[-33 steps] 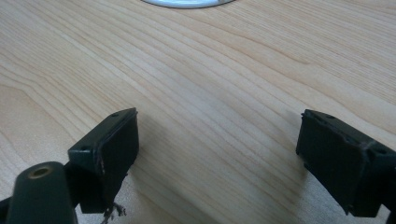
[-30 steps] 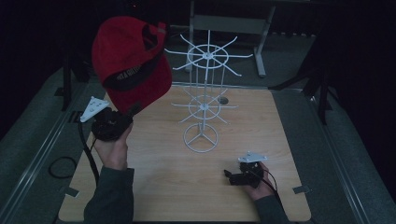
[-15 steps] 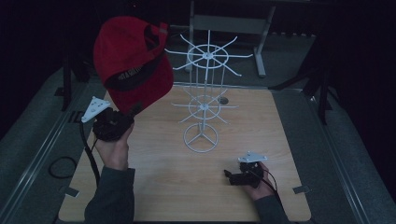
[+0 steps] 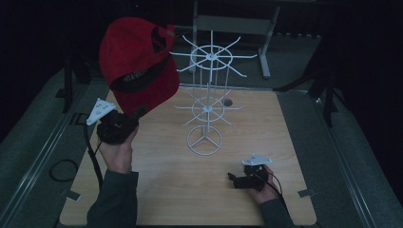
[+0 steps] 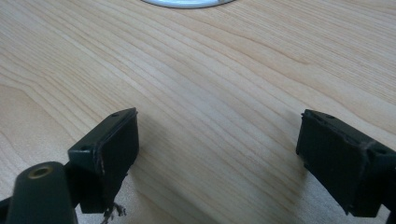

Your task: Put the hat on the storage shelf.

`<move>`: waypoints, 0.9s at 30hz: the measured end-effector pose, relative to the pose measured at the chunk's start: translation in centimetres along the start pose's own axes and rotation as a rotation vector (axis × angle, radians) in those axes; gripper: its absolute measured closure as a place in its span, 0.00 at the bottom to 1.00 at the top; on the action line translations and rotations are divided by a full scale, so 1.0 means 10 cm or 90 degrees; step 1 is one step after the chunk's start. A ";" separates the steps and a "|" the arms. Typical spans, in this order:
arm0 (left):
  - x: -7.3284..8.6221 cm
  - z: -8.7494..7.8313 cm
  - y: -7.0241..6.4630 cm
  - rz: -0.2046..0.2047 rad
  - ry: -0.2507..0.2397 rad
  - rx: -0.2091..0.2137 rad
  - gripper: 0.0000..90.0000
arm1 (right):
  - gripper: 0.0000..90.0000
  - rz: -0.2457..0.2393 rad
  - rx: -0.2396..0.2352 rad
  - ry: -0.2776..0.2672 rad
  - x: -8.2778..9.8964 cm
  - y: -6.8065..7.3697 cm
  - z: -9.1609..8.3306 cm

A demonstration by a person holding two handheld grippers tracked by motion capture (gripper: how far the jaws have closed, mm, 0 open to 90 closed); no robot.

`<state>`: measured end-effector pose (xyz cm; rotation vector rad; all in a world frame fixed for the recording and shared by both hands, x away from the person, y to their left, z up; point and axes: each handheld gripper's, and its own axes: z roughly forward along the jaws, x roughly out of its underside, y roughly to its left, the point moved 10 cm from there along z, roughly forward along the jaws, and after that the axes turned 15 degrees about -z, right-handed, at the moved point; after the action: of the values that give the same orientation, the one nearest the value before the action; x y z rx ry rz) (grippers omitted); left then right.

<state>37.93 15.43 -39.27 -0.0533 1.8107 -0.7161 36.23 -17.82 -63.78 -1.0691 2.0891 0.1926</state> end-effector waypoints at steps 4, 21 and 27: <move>0.02 0.01 -0.01 0.003 0.003 0.000 0.95 | 0.14 0.000 0.000 0.000 0.00 0.00 0.00; 0.15 0.09 -0.01 0.020 0.030 -0.018 0.95 | 0.14 0.000 0.000 0.000 0.00 0.00 0.00; 0.21 0.11 -0.01 0.023 0.041 -0.021 0.95 | 0.14 0.001 0.000 0.000 0.00 0.00 0.00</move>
<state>38.09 14.09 -41.21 -0.0192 1.8809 -0.6692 36.22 -17.81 -63.78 -1.0678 2.0897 0.1930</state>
